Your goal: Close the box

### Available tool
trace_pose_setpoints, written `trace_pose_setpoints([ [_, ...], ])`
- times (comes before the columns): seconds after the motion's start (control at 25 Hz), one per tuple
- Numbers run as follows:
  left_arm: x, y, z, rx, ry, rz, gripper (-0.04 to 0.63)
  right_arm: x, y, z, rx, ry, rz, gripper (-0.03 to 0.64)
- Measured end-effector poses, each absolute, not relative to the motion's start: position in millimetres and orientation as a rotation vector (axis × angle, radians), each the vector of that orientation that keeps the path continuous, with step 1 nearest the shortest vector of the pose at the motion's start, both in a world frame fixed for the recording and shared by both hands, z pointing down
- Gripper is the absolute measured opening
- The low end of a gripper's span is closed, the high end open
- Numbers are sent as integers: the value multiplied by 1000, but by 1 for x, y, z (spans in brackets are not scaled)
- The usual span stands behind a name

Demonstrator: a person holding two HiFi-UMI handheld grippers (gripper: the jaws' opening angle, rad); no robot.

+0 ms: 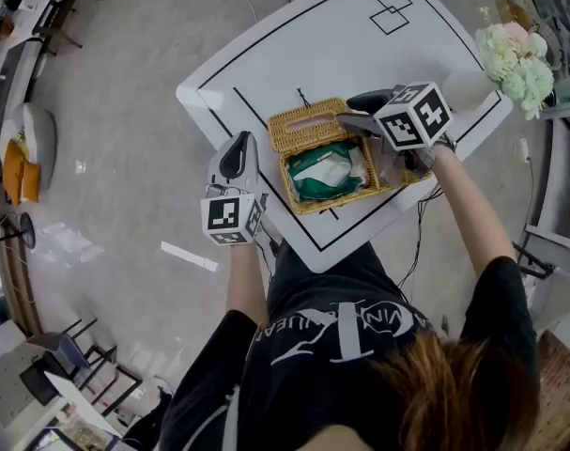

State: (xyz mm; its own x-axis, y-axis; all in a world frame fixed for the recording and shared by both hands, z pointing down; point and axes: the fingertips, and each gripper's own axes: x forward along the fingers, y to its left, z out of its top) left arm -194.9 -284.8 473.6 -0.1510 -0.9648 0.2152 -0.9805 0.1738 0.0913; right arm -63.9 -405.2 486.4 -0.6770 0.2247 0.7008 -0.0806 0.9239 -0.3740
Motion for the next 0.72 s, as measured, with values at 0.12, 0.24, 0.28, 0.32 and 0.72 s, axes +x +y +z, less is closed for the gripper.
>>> trace_pose_setpoints([
  [0.12,-196,-287,478,1875,-2238,113,25,-67,-415,497,-149,-2172,564,182],
  [0.24,-198,-286,483,1861,-2247,133,26,-68,-424,509,-197,-2059,641,204],
  [0.28,-199,-286,484,1854,-2249,136,26,-70,-427,512,-213,-2032,651,204],
  [0.32,-199,-285,486,1846,-2252,138,26,-72,-429,515,-233,-2006,657,208],
  [0.72,-207,-279,494,1784,-2274,147,26,-74,-425,534,-393,-1787,1003,285],
])
